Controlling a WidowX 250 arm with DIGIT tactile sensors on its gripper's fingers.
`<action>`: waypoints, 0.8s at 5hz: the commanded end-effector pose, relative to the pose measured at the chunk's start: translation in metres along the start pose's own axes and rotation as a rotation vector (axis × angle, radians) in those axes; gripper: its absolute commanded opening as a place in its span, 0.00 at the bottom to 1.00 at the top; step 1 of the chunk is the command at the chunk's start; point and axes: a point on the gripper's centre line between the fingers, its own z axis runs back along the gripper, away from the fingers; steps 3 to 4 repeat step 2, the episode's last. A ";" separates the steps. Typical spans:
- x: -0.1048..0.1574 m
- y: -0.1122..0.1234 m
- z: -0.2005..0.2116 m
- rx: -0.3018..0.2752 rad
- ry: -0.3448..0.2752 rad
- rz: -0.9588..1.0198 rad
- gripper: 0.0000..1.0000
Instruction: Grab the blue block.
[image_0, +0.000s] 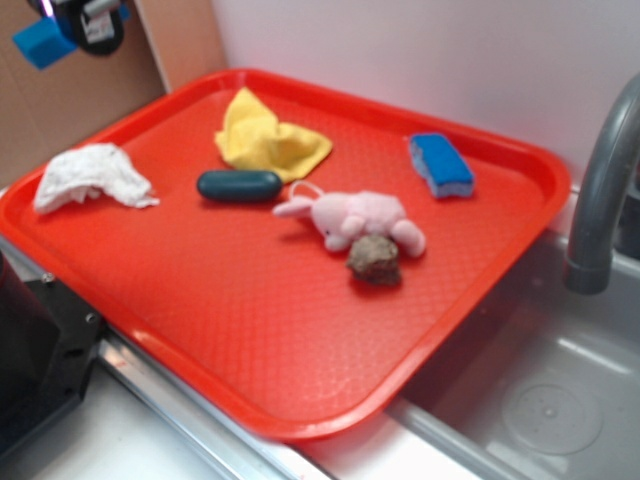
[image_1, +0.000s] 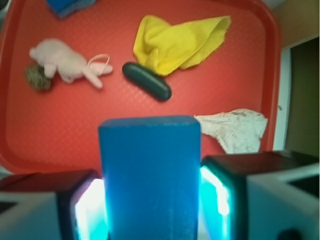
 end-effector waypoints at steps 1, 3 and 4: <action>0.014 -0.013 0.014 -0.006 -0.036 0.020 0.00; 0.014 -0.013 0.009 0.022 -0.011 0.047 0.00; 0.014 -0.013 0.009 0.022 -0.011 0.047 0.00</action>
